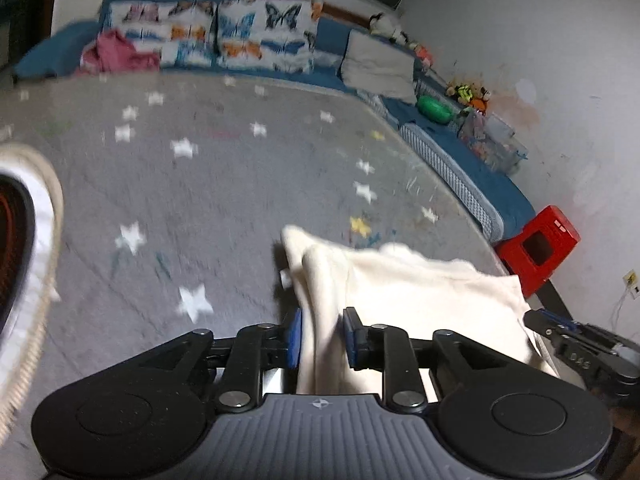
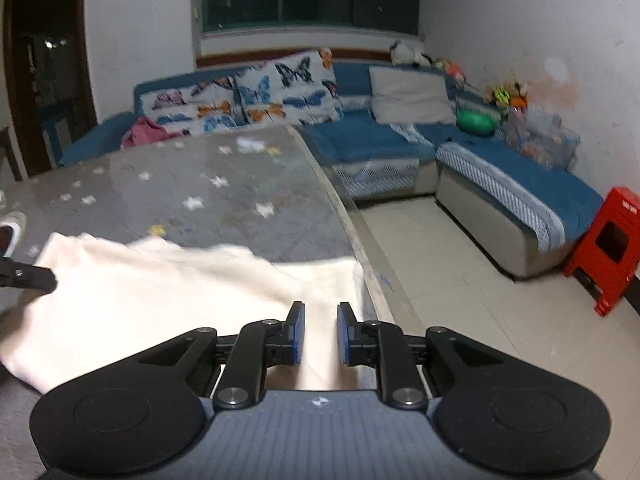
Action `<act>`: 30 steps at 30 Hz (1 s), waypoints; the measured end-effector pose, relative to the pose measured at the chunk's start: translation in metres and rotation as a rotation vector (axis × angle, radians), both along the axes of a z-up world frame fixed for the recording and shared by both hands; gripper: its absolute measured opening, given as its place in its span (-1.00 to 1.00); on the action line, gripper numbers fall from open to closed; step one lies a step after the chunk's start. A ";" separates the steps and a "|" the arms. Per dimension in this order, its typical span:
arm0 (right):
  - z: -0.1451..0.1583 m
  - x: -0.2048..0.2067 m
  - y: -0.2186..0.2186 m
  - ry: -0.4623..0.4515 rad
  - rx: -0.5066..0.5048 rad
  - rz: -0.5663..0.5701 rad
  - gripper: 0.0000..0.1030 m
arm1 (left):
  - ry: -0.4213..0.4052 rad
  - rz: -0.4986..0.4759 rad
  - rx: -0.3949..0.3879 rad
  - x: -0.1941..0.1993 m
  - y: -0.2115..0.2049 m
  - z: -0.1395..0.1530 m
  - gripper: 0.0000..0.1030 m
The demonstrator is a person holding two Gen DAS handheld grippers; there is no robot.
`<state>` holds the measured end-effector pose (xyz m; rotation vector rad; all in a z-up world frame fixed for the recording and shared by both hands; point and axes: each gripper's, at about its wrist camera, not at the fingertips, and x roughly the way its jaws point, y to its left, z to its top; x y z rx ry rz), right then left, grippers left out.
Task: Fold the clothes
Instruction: 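Lay the folded hem down and open the left gripper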
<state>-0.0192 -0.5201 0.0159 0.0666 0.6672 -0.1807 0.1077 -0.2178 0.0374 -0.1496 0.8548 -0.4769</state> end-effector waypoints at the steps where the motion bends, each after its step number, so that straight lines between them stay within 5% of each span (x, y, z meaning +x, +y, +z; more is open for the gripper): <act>1: 0.005 0.000 0.002 -0.016 0.003 0.006 -0.69 | -0.022 0.003 0.002 -0.001 0.000 0.005 -0.36; 8: 0.010 0.024 0.019 -0.038 0.058 0.064 -0.69 | -0.084 -0.048 -0.026 0.004 -0.016 0.024 -0.40; 17: -0.013 0.045 0.020 0.008 0.086 0.037 -0.69 | -0.052 -0.088 0.015 0.025 -0.048 -0.004 -0.44; 30: 0.000 0.021 0.036 -0.005 0.057 0.091 -0.58 | -0.074 -0.093 0.052 0.009 -0.046 -0.007 -0.37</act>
